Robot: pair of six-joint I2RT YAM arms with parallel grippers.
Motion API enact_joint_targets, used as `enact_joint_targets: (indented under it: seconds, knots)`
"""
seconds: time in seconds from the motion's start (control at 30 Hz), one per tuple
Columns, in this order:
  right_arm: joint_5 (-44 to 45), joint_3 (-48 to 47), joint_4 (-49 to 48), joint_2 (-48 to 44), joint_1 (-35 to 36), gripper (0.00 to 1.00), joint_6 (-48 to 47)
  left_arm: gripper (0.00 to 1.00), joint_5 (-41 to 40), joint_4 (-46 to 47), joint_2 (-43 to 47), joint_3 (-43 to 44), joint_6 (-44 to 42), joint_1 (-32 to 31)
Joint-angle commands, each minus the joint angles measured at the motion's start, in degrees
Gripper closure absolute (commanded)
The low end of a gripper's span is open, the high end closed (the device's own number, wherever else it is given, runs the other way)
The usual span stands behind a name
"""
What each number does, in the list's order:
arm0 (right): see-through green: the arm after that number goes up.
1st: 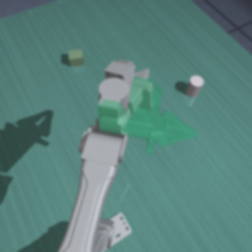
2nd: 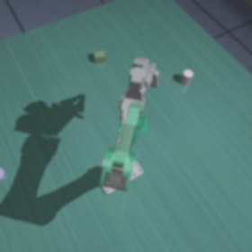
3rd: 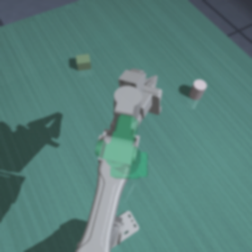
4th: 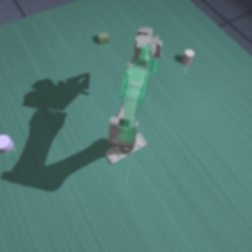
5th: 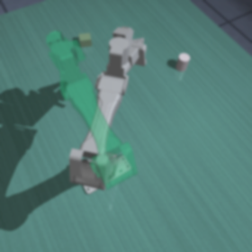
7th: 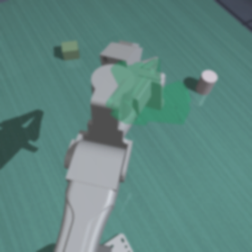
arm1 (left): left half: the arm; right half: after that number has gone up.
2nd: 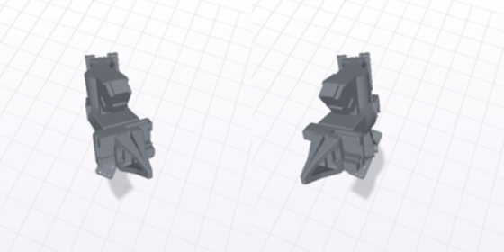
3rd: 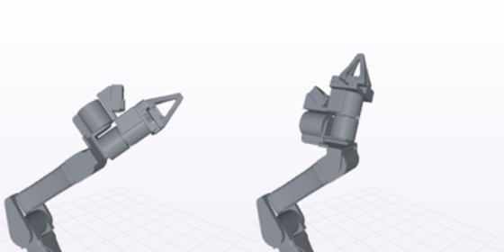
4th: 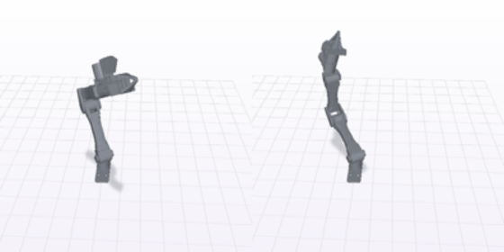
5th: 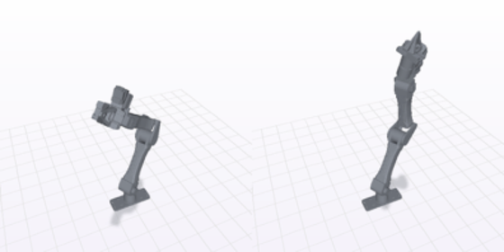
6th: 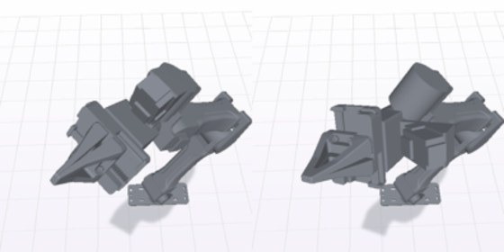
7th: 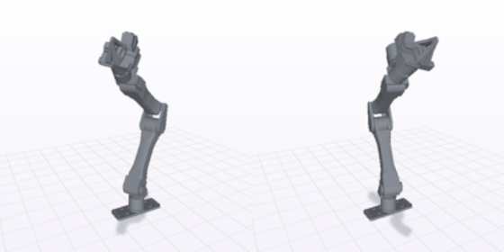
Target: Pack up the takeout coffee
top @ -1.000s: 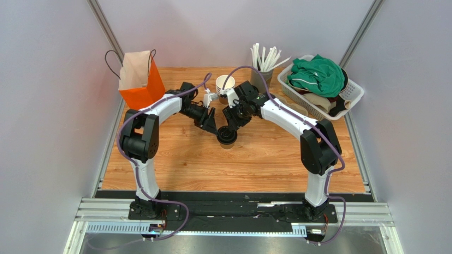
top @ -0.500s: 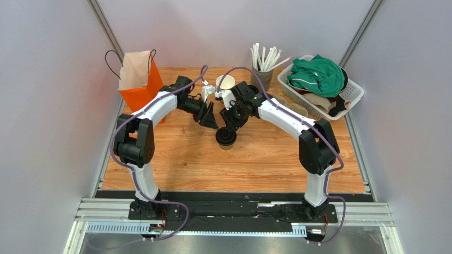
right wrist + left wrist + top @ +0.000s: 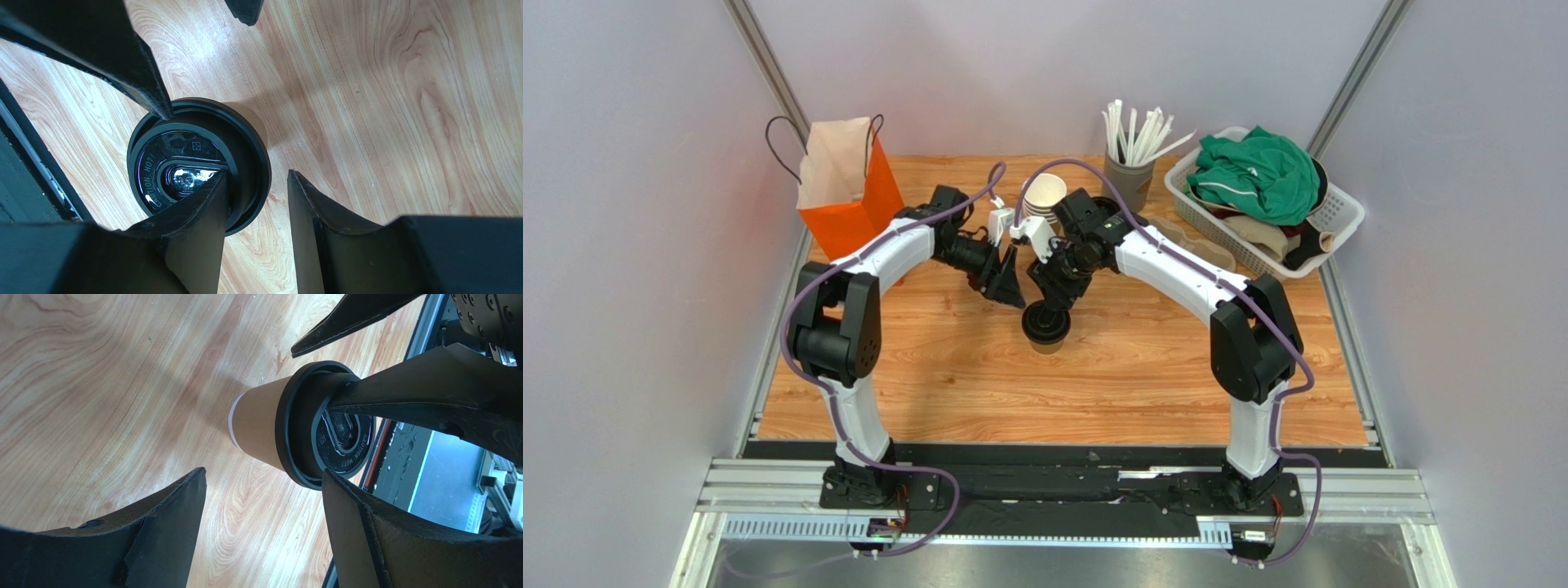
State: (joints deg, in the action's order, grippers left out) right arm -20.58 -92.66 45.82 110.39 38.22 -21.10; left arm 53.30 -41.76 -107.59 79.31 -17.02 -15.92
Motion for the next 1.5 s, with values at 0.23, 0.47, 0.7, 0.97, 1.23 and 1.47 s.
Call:
enact_joint_targets:
  seconds: [0.23, 0.47, 0.7, 0.97, 1.23, 1.47]
  knots:
    - [0.63, 1.43, -1.26, 0.53, 1.07, 0.56, -2.10, 0.23, -0.29, 1.77, -2.45, -0.38, -1.27, -1.65]
    - [0.72, 2.66, -2.05, 0.27, 1.16, 0.56, -1.66, 0.26, -6.00, 3.44, -4.29, -0.65, 0.40, -2.71]
    - [1.15, 3.37, -2.76, -0.17, 1.25, 0.56, -1.75, 0.31, -9.00, 2.82, -6.05, -0.29, 0.58, -2.80]
    - [1.86, 2.67, -2.23, -1.93, 1.25, 0.56, -1.92, 0.23, -0.14, 0.81, -2.54, 2.07, -1.00, -1.13]
    - [3.52, -0.32, 0.49, -4.21, 1.33, 0.56, -2.28, 0.15, 3.30, -5.44, 1.94, 8.58, -4.43, 0.37]
    - [5.29, -1.03, 2.52, -5.01, 1.25, 0.59, -3.24, 0.15, 2.69, -6.23, 4.84, 8.76, -3.02, 1.77]
